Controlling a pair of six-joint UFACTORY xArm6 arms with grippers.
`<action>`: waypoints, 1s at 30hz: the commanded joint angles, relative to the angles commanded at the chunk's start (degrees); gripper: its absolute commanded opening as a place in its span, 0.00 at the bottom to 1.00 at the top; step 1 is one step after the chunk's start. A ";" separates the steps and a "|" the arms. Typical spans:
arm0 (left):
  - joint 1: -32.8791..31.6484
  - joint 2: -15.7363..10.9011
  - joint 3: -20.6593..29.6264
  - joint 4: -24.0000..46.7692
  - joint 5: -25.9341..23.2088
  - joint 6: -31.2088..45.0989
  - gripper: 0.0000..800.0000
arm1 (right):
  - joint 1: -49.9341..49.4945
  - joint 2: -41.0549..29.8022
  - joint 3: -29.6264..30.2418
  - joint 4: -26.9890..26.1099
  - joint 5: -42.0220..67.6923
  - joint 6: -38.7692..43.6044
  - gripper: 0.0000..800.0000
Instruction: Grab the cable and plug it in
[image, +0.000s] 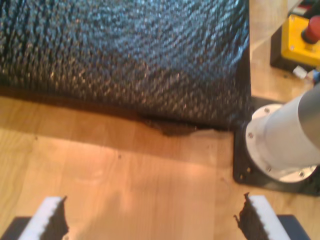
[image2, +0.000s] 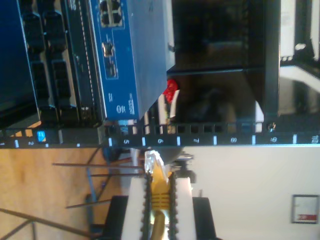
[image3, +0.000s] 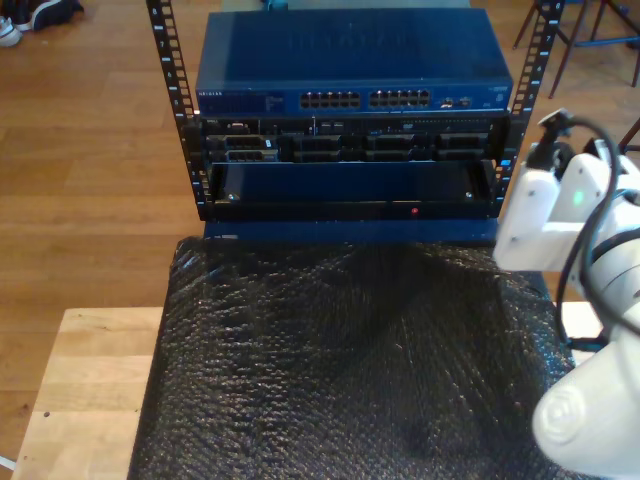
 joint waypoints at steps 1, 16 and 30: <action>0.62 0.00 0.26 0.97 0.00 0.97 1.00 | 0.70 1.14 0.00 0.09 -1.49 0.00 0.00; 8.88 -0.35 7.03 8.09 -2.02 15.12 1.00 | 10.37 18.46 -3.16 8.62 -18.20 -3.25 0.00; 12.31 -7.56 20.13 14.33 -2.55 24.44 1.00 | 13.54 26.11 -6.51 12.48 -21.01 -3.78 0.00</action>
